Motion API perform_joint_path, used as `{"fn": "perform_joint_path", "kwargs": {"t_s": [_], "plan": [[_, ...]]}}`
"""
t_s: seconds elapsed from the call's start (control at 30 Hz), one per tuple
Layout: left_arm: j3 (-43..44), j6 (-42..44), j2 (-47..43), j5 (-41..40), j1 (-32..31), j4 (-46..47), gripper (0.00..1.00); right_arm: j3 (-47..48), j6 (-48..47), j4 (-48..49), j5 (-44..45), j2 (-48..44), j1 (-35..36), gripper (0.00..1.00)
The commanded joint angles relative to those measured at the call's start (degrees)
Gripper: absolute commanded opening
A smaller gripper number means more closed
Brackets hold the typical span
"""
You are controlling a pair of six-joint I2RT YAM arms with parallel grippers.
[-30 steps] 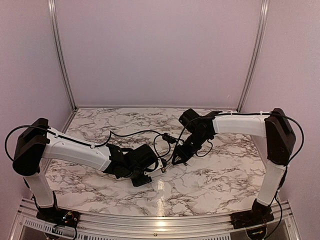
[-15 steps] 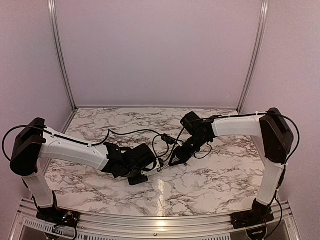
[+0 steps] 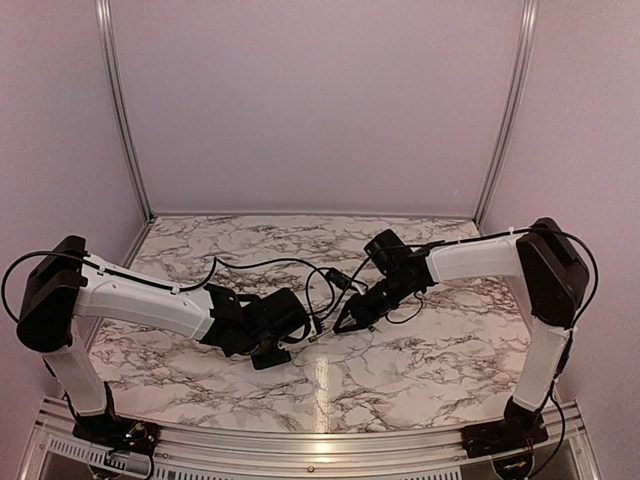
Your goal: Unload the batteries from the remote control
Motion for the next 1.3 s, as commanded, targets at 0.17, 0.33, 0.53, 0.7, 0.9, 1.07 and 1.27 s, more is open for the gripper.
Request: {"fn": "perform_joint_path", "kwargs": {"t_s": [0.17, 0.33, 0.53, 0.7, 0.9, 1.07, 1.27], "plan": [[-0.27, 2.40, -4.62, -5.90, -0.62, 8.13, 0.13, -1.61, 2.67, 4.41, -5.62, -1.56, 0.81, 0.00], [-0.54, 2.32, -4.43, -6.27, -0.62, 8.37, 0.13, 0.39, 1.62, 1.92, -4.94, -2.20, 0.81, 0.00], [-0.71, 2.16, -3.86, -6.46, -0.62, 8.43, 0.13, 0.36, 1.37, 0.95, -4.13, -3.81, 0.77, 0.00], [-0.97, 2.19, -3.29, -6.53, -0.62, 8.25, 0.13, 0.72, 0.94, -0.23, -4.39, -4.86, 0.81, 0.00], [-1.15, 2.07, -3.05, -6.71, -0.62, 8.56, 0.13, 1.82, 0.83, -1.61, -3.30, -6.44, 0.79, 0.00], [-1.24, 1.89, -2.88, -7.02, -0.62, 8.64, 0.13, 3.38, 0.84, -2.39, -3.80, -7.57, 0.81, 0.00], [-1.50, 1.54, -2.81, -7.53, -0.62, 8.73, 0.13, 5.58, 0.05, -4.69, -4.16, -8.84, 0.81, 0.00]]}}
